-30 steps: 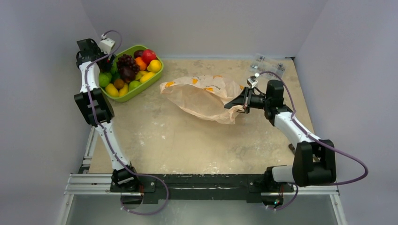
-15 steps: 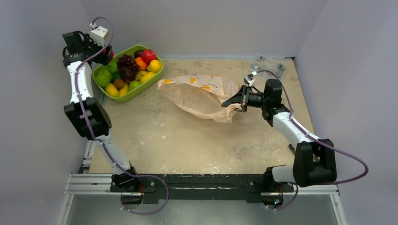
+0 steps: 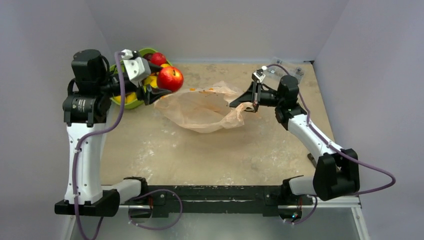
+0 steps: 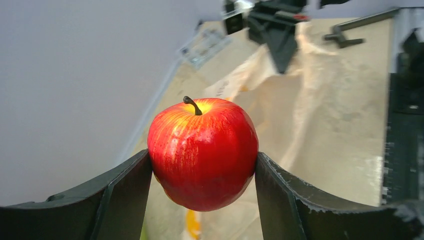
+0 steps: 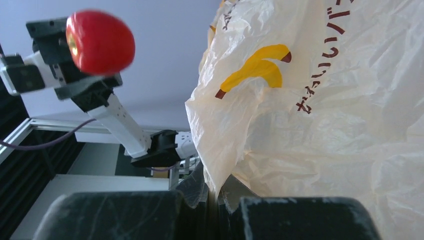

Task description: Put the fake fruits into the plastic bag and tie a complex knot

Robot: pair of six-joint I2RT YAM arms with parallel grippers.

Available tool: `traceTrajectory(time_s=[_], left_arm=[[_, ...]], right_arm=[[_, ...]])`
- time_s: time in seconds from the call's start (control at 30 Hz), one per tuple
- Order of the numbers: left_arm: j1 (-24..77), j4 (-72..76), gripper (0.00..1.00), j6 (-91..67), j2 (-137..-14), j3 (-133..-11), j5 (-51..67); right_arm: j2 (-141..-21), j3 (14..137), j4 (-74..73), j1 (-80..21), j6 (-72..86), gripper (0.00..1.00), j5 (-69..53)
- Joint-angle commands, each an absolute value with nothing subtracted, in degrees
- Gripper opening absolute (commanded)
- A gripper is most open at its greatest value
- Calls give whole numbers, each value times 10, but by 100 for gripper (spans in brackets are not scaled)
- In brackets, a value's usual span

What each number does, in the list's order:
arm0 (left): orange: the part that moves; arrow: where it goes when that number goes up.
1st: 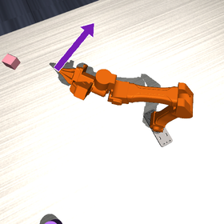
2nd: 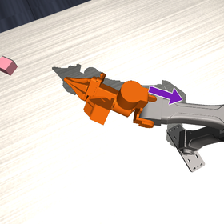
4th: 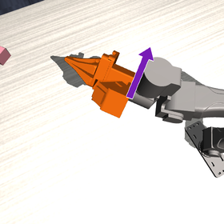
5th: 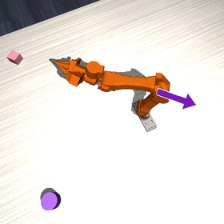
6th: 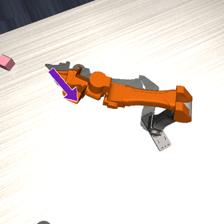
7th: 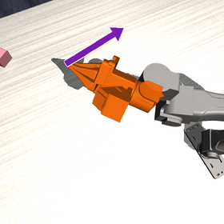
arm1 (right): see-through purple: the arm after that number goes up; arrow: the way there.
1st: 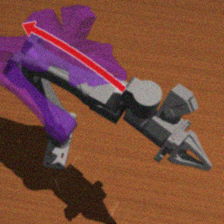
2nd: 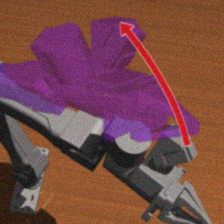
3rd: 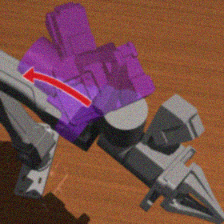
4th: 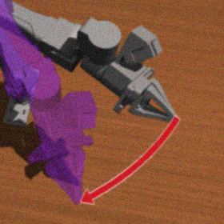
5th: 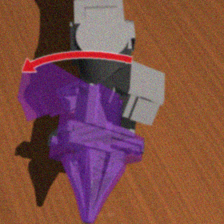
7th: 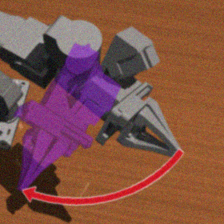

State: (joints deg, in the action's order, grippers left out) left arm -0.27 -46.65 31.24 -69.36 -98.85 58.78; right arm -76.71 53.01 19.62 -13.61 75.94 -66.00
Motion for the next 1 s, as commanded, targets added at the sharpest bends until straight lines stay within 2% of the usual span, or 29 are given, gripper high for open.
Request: traceTrajectory(time_s=[0.0,0.1,0.27,0.53,0.67,0.77,0.87,0.97], left_arm=[[81,-549,39,312,-701,-960,638],[133,-531,38,310,-712,-925,599],[198,-409,37,244,-780,-869,517],[244,-337,35,235,-999,-1002,367],[263,-335,38,260,-1096,-1085,298],[273,-306,48,280,-1139,-1100,262],[276,-291,74,298,-1163,-1098,274],[267,-270,89,310,-1141,-1075,315]], right_arm=[[-793,526,212,-117,799,0,-660],[-817,488,190,-78,790,0,-655],[-867,472,219,-35,791,0,-659],[-902,482,246,-27,816,0,-650],[-910,482,249,-27,823,0,-648],[-919,490,259,-27,834,0,-644],[-928,498,261,-25,838,0,-640],[-940,505,260,-21,838,0,-638]])
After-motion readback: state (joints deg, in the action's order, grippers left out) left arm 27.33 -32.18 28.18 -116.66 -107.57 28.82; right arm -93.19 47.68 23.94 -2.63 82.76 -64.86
